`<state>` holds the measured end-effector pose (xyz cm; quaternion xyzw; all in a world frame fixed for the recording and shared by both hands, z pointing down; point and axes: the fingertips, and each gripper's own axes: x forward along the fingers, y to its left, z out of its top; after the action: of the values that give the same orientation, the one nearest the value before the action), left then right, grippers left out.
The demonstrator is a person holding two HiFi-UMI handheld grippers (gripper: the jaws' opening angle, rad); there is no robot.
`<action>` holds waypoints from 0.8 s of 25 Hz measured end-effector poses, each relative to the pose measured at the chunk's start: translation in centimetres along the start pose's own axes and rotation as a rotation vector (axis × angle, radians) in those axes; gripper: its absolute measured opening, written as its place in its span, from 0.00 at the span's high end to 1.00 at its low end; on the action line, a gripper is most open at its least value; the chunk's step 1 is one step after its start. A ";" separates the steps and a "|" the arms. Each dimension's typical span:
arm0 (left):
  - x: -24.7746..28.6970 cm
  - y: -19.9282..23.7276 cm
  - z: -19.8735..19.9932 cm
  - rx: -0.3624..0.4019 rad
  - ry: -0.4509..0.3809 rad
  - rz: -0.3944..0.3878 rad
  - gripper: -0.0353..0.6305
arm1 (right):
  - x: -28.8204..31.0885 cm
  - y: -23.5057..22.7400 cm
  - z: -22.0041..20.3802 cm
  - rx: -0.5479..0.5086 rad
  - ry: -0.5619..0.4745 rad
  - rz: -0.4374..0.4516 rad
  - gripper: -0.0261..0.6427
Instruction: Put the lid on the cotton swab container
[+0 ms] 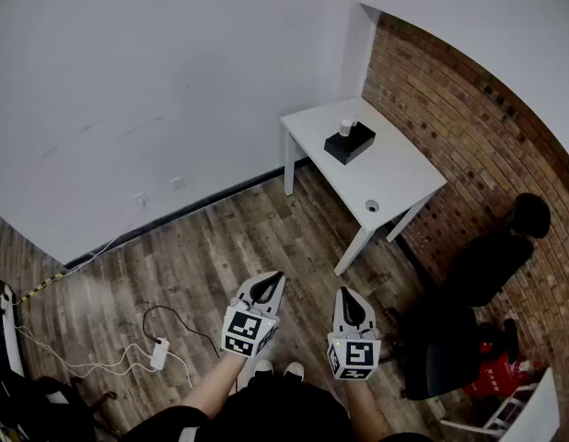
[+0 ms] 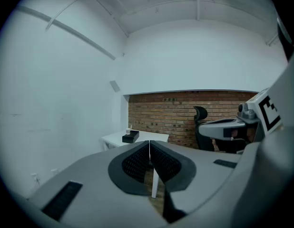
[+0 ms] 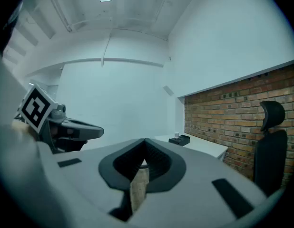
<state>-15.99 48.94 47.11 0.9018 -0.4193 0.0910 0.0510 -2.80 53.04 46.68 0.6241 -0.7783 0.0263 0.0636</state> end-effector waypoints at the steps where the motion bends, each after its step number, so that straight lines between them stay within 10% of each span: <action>1: -0.1 0.0 -0.1 -0.001 0.001 0.000 0.92 | -0.1 0.1 0.2 0.007 -0.012 0.000 0.93; 20: 0.2 -1.3 -0.2 0.002 0.015 -0.009 0.92 | -1.2 -1.7 -0.1 0.067 -0.006 -0.026 0.93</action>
<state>-14.93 49.66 47.33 0.9029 -0.4150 0.0982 0.0536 -0.88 53.86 46.55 0.6361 -0.7689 0.0496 0.0408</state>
